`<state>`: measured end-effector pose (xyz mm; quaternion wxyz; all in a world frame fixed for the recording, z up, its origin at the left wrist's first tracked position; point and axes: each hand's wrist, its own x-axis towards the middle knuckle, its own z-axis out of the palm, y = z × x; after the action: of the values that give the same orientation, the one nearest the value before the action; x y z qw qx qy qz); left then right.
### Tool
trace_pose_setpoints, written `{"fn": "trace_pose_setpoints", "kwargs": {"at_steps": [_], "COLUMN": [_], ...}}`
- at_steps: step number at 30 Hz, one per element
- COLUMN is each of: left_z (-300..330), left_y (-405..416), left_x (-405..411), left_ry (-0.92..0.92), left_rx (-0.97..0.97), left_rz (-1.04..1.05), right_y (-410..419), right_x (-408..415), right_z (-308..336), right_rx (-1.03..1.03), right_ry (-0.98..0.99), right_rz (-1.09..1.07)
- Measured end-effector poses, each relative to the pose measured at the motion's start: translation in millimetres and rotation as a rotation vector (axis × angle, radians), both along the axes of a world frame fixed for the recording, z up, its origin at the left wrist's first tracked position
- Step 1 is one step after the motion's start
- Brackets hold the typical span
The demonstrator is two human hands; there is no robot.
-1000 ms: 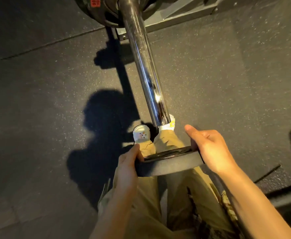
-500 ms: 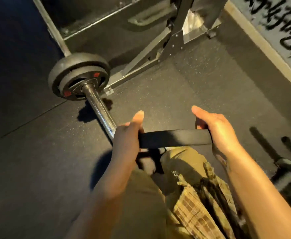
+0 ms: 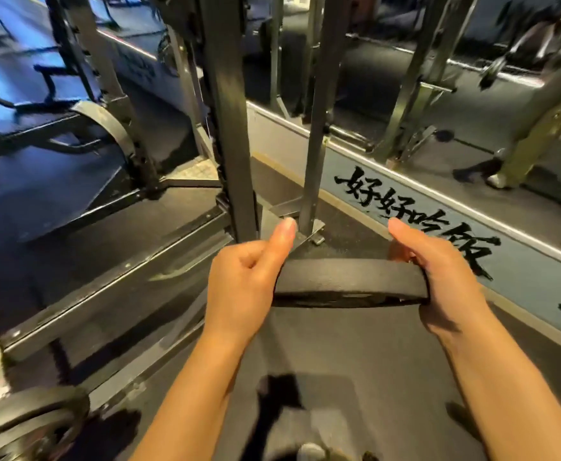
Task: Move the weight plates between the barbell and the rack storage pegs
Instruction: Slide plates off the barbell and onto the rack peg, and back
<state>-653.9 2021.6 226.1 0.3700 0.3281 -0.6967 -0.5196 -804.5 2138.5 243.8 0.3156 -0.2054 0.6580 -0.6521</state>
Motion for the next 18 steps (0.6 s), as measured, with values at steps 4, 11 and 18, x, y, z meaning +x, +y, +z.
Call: {"fn": "trace_pose_setpoints", "kwargs": {"at_steps": [4,11,18], "left_z": [32,66,91], "left_y": [-24,-101,-198], "left_x": [-70,-182,-310], "left_ry": [0.075,0.170,0.328], "left_rx": [-0.086,-0.180,-0.435], "left_rz": [0.082,-0.033,-0.137], "right_y": [-23,-83,-169], "right_x": [-59,-162,-275], "right_z": [27,59,94], "right_rx": [-0.113,-0.205,-0.261], "right_ry": [0.028,0.113,0.229], "right_rz": [-0.023,-0.108,-0.240]}}
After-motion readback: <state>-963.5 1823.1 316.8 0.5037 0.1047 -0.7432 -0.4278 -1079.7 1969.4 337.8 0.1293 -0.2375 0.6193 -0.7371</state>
